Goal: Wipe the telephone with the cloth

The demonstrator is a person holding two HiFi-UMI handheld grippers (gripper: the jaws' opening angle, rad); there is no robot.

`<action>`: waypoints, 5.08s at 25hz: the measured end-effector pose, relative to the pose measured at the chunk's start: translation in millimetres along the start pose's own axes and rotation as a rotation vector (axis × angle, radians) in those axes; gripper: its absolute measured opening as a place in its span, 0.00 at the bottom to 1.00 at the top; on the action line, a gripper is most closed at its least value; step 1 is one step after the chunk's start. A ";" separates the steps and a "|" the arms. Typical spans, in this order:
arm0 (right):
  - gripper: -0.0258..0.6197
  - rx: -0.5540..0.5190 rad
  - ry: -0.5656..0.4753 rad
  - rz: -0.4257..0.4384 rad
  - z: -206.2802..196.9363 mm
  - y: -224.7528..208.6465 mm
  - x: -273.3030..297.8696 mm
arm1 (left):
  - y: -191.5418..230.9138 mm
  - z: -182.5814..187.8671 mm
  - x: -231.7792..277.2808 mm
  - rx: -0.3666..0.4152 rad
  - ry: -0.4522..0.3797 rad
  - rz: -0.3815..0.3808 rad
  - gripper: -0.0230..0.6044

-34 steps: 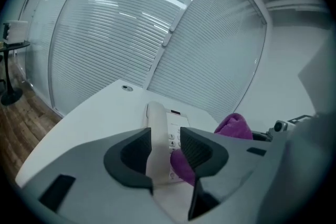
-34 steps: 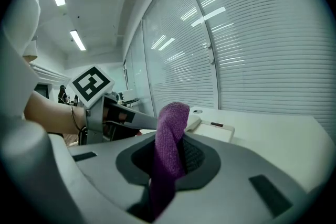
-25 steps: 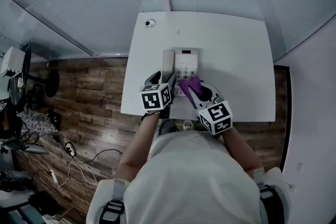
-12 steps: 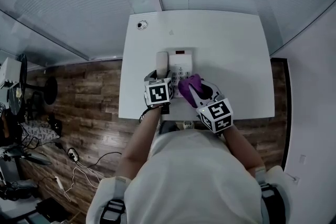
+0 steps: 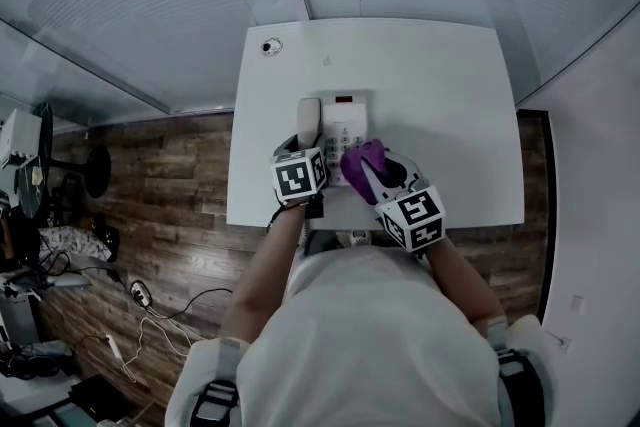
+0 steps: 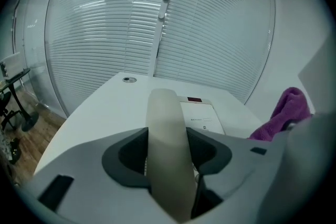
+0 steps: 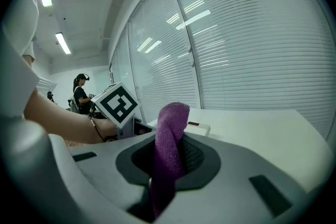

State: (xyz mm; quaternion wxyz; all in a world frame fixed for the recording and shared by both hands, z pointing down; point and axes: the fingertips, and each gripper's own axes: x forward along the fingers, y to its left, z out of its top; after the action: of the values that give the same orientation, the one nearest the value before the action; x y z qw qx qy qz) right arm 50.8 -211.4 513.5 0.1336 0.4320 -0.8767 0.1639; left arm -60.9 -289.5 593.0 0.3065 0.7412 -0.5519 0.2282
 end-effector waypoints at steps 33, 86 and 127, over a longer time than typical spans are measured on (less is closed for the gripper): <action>0.13 -0.080 -0.107 0.008 60.6 4.6 24.1 | -24.3 17.2 -106.6 -0.448 -0.237 -0.604 0.39; 0.13 -0.067 -0.252 0.226 112.1 88.2 26.4 | -36.6 37.8 -158.0 -0.717 -0.347 -1.013 0.39; 0.13 -0.024 -0.086 0.386 59.3 117.7 30.1 | -16.8 72.4 -154.7 -0.744 -0.439 -0.995 0.39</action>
State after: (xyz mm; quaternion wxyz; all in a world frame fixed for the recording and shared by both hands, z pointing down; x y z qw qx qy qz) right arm -66.8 -189.4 450.6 0.0676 0.2610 -0.9500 0.1573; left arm -89.2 -232.3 433.6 0.4915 0.7818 -0.2350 -0.3034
